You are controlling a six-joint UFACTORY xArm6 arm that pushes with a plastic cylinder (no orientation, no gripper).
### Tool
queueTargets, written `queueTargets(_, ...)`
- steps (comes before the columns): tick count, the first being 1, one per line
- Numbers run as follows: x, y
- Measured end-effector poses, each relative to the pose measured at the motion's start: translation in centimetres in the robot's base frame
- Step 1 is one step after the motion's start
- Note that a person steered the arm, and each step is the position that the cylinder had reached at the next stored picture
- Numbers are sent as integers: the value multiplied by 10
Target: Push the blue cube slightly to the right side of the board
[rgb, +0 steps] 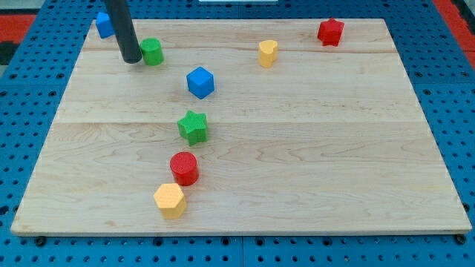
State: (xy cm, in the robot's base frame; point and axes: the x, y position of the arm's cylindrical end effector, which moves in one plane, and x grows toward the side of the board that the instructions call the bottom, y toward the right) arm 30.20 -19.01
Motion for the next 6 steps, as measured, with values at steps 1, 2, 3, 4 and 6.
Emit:
queueTargets(1,0,-38)
queueTargets(2,28,-34)
queueTargets(3,68,-27)
queueTargets(4,90,-27)
queueTargets(6,98,66)
